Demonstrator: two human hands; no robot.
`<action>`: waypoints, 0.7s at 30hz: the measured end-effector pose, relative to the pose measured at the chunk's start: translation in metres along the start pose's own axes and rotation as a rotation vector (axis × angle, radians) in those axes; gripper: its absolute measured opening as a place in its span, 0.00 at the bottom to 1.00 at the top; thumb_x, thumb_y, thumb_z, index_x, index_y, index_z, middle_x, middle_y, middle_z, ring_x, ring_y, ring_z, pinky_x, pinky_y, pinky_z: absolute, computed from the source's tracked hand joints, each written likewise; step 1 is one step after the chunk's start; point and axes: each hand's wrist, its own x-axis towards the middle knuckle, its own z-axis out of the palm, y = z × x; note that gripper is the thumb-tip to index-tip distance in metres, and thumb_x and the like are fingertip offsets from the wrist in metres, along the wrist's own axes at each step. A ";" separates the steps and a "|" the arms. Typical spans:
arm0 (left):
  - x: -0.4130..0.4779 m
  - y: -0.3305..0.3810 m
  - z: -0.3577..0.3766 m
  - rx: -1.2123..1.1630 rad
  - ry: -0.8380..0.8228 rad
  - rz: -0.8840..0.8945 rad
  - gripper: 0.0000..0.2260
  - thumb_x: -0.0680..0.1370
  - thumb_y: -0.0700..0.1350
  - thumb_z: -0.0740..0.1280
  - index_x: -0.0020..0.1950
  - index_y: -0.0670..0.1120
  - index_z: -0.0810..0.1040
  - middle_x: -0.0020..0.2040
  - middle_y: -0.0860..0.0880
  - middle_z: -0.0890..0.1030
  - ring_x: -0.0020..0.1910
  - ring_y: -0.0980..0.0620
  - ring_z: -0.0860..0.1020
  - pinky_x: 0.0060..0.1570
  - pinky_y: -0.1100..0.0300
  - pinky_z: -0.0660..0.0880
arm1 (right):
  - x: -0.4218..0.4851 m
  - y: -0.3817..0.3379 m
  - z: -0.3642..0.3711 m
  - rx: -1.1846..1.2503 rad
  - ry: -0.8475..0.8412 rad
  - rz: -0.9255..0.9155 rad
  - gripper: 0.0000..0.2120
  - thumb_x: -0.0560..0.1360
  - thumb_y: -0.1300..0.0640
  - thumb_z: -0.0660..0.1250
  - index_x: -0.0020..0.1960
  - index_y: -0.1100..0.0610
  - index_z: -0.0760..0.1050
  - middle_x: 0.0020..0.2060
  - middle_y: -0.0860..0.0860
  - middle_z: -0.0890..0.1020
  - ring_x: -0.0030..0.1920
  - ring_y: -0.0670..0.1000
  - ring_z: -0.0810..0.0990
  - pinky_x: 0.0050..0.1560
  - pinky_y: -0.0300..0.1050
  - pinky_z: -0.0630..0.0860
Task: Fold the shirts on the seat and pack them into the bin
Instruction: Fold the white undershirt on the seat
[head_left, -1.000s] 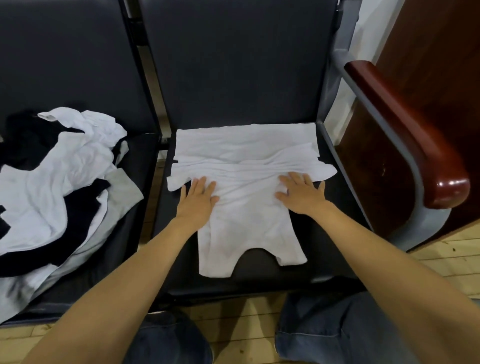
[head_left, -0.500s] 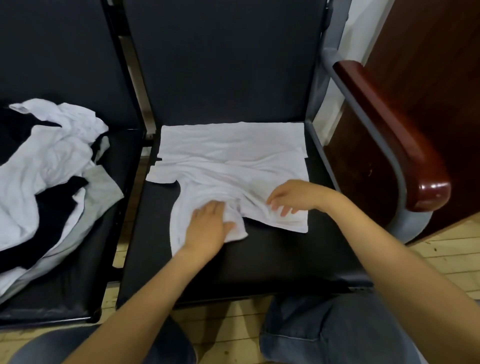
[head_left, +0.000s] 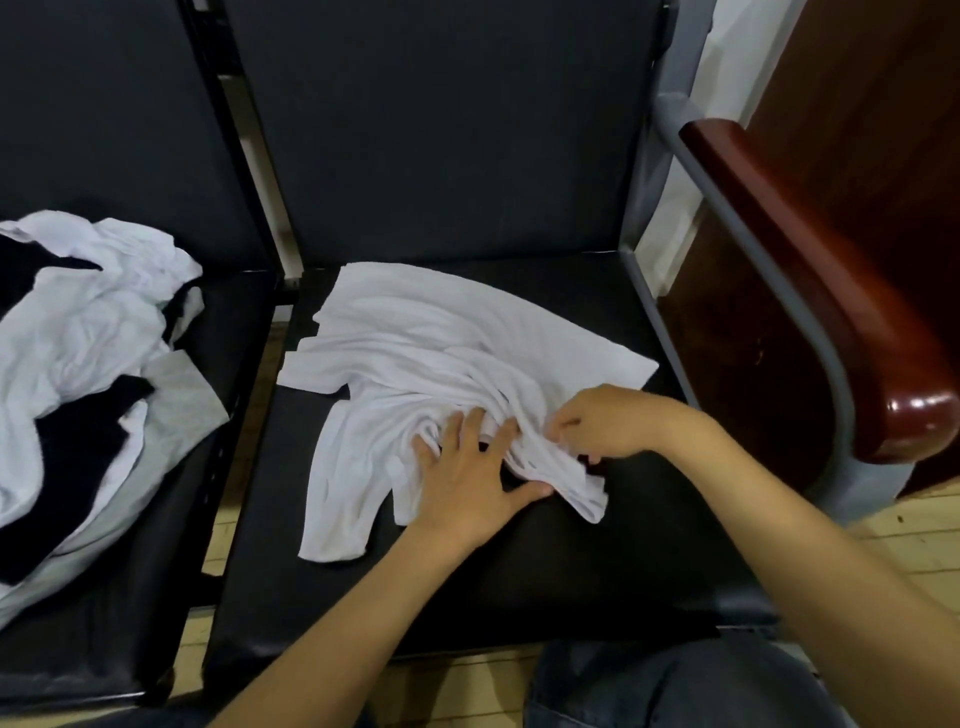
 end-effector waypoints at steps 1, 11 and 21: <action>-0.002 -0.005 0.000 0.013 0.033 0.003 0.34 0.73 0.71 0.56 0.76 0.57 0.57 0.77 0.49 0.52 0.76 0.47 0.47 0.72 0.40 0.45 | -0.003 0.002 -0.002 0.089 0.021 0.007 0.12 0.79 0.56 0.58 0.56 0.55 0.79 0.52 0.52 0.81 0.49 0.52 0.80 0.54 0.47 0.76; -0.023 -0.028 -0.017 -0.103 0.109 -0.035 0.12 0.80 0.50 0.62 0.59 0.44 0.75 0.61 0.48 0.73 0.59 0.48 0.71 0.51 0.58 0.70 | 0.006 0.016 0.021 0.121 0.401 0.262 0.11 0.77 0.58 0.62 0.59 0.55 0.74 0.55 0.53 0.75 0.50 0.52 0.76 0.48 0.45 0.75; -0.065 0.065 -0.089 -1.239 0.013 -0.125 0.06 0.79 0.43 0.64 0.50 0.42 0.79 0.46 0.49 0.79 0.45 0.54 0.76 0.40 0.72 0.72 | -0.106 -0.028 -0.075 1.544 0.490 -0.073 0.05 0.78 0.60 0.64 0.48 0.51 0.74 0.51 0.54 0.78 0.52 0.55 0.77 0.49 0.50 0.77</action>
